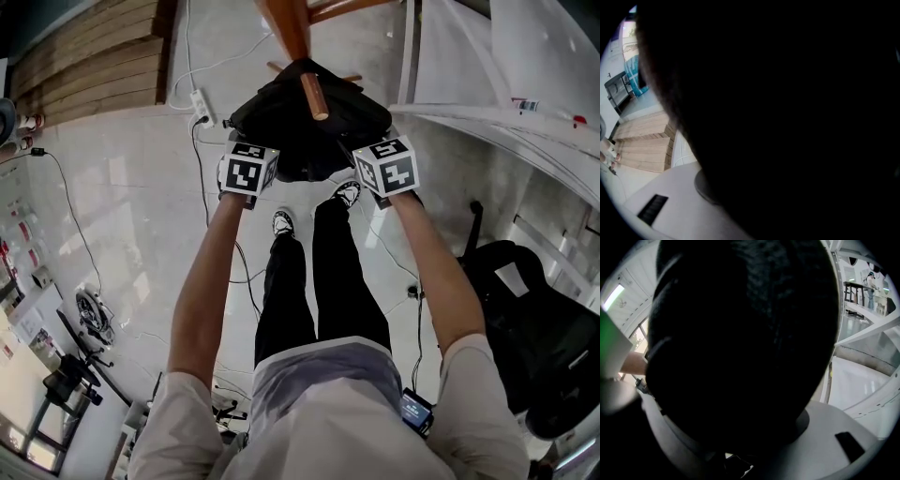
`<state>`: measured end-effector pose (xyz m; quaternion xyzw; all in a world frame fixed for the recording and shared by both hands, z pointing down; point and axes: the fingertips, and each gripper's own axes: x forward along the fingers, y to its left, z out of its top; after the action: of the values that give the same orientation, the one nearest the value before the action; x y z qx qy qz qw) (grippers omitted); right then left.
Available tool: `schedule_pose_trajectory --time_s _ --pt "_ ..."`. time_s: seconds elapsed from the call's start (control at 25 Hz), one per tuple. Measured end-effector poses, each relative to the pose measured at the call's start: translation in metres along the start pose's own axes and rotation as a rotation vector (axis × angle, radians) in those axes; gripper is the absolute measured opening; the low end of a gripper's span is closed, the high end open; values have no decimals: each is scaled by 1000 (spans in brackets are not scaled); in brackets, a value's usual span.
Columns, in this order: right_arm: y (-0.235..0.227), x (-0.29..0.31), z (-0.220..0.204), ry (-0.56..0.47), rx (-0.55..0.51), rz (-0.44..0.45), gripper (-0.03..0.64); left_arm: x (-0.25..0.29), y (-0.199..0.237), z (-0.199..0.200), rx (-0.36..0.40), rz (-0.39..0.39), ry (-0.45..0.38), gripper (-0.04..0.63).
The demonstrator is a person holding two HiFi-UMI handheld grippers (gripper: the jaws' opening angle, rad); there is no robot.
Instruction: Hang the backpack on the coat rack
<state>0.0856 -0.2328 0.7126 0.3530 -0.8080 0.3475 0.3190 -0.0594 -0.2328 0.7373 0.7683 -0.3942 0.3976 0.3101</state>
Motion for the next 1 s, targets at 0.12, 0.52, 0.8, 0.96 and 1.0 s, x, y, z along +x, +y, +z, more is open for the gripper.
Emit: schedule_pose_trajectory --time_s 0.12,0.52,0.8,0.96,1.0 --pt "-5 2 0 -9 -7 -17 231 5 1 3 -18 -12 -13 228" --pt "-23 8 4 -14 9 -70 283 13 7 16 -83 -24 -57 295" --pt "-23 7 -3 -10 50 -71 339 9 9 13 -78 -9 -61 311" --pt "-25 6 -6 -7 62 -76 339 5 9 11 -87 16 -46 311" --pt "-25 6 -7 -8 62 -77 339 2 10 10 -97 19 -43 311"
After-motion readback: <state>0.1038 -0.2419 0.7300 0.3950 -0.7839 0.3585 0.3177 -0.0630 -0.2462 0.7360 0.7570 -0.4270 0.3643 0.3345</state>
